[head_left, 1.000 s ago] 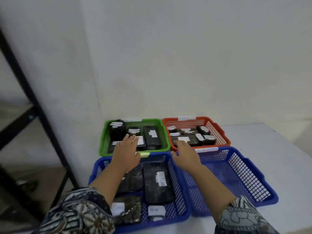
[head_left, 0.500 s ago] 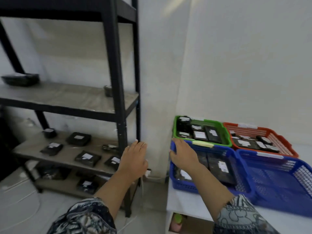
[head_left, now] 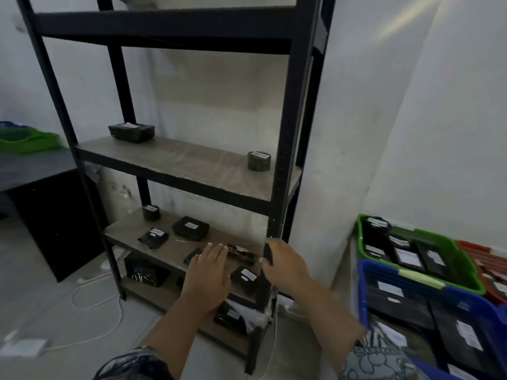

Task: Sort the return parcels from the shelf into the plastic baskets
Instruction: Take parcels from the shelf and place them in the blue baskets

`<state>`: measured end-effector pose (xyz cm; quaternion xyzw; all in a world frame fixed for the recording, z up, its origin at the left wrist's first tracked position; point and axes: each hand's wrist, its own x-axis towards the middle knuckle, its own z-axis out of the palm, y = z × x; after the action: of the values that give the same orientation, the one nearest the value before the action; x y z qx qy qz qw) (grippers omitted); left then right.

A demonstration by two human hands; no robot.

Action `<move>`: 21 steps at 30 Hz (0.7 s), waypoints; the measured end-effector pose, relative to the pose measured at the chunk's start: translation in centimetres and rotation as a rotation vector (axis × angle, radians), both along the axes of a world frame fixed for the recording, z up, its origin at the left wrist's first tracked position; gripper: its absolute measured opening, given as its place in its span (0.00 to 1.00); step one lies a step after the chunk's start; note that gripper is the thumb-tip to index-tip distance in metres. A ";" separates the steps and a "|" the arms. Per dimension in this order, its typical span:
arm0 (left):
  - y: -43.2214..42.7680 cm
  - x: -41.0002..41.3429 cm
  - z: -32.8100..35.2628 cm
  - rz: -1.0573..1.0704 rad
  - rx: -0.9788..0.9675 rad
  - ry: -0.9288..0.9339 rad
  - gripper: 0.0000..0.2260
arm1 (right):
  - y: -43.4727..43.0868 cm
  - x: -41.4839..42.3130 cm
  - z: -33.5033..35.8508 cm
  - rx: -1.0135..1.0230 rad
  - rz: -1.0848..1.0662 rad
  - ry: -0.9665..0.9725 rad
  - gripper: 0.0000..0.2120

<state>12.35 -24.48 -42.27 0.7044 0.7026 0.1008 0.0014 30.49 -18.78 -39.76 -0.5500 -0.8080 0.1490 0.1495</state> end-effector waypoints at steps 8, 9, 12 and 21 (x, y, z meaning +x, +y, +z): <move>7.2 -7.6 -4.6 -0.013 -0.137 0.006 0.30 | 6.9 -8.7 -6.0 -0.104 -0.042 0.052 0.25; 8.2 -8.4 -5.3 -0.023 -0.149 0.005 0.29 | 7.7 -9.5 -6.9 -0.104 -0.053 0.057 0.25; 10.9 -10.1 -8.2 -0.061 -0.179 -0.012 0.29 | 10.1 -11.2 -9.6 -0.088 -0.111 0.051 0.26; 18.6 -12.4 -18.7 -0.256 -0.247 -0.124 0.29 | 16.5 -14.0 -21.0 -0.121 -0.379 0.087 0.29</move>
<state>-0.04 -5.90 -60.94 0.7749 0.6129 0.0560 0.1441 16.44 -2.27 -60.74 -0.6934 -0.6722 0.1903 0.1763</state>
